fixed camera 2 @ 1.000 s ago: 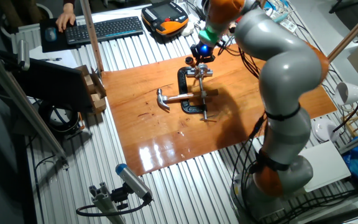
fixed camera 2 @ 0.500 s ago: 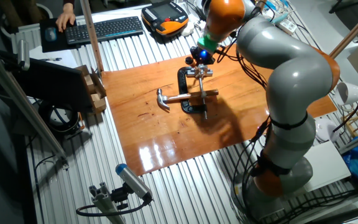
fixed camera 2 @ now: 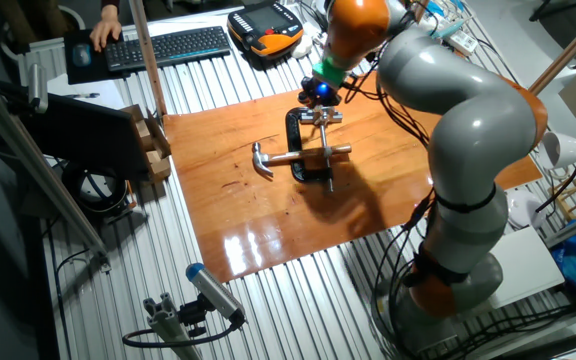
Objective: Pull up the lever
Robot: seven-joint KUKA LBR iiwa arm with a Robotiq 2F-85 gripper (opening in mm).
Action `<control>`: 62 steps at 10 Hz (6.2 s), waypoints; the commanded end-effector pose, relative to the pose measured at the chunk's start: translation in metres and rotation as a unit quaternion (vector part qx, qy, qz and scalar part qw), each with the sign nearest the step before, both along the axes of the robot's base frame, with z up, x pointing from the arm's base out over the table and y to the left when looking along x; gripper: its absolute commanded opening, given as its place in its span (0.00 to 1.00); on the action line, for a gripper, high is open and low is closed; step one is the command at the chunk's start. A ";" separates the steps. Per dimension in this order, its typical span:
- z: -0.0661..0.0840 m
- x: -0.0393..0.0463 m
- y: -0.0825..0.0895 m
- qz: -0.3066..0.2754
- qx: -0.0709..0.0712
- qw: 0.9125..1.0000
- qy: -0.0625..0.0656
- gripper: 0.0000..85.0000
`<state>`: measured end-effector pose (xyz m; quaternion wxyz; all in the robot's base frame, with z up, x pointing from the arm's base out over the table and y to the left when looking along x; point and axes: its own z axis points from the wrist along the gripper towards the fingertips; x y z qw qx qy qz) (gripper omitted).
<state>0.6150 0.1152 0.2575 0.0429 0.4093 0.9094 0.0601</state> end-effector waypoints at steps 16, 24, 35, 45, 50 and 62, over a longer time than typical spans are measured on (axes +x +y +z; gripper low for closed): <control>-0.053 0.0509 0.037 -0.376 -0.013 0.926 -0.033 0.00; -0.045 0.0424 0.035 -0.396 -0.033 0.917 -0.043 0.00; -0.024 0.0472 0.007 -0.339 -0.048 0.939 -0.030 0.00; -0.024 0.0387 -0.026 -0.309 -0.036 0.950 -0.028 0.00; -0.017 0.0370 -0.024 -0.305 -0.047 0.951 -0.027 0.00; -0.011 0.0317 -0.025 -0.321 -0.038 0.946 -0.002 0.00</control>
